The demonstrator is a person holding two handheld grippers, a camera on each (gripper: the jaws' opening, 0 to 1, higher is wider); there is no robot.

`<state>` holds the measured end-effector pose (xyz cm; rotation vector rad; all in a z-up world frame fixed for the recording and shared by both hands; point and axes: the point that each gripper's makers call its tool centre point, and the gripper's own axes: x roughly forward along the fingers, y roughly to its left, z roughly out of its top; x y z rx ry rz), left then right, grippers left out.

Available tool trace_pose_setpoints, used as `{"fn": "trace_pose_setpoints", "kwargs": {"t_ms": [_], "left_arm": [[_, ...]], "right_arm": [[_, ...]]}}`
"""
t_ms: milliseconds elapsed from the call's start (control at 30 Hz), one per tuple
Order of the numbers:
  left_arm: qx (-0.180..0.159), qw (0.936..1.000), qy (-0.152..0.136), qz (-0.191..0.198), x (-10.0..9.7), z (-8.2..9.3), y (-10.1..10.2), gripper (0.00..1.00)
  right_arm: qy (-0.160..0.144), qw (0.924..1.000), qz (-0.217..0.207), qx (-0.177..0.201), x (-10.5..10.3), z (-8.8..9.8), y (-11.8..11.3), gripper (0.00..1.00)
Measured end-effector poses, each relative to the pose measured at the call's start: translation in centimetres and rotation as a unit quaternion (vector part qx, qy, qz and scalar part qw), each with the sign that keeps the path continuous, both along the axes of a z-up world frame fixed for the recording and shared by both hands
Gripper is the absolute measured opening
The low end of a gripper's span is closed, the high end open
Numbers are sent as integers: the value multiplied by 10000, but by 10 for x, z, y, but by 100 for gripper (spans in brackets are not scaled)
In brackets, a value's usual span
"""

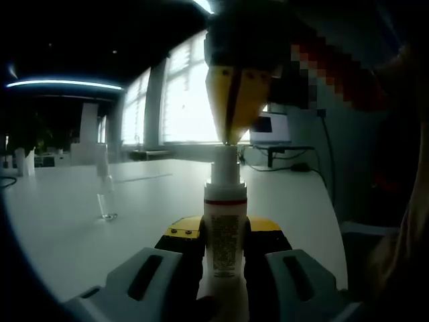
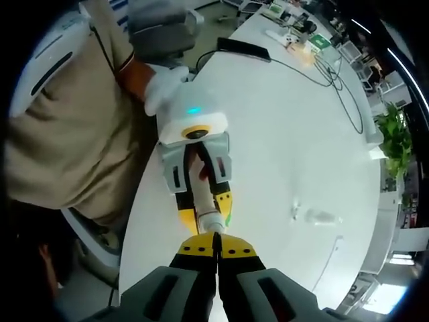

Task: Clamp pump bottle remove cover press pump head put on cover

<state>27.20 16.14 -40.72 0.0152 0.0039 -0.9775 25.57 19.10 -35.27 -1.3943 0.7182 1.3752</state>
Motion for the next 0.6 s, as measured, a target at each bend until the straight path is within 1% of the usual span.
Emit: {"fn": "trace_pose_setpoints", "kwargs": {"t_ms": [233, 433, 600], "left_arm": [[2, 10000, -4, 4, 0, 0, 0, 13], [0, 10000, -2, 6, -1, 0, 0, 13], [0, 10000, -1, 4, -1, 0, 0, 13]], "right_arm": [[37, 10000, -12, 5, 0, 0, 1, 0], [-16, 10000, 41, -52, 0, -1, 1, 0], [27, 10000, 39, -64, 0, -1, 1, 0]]}}
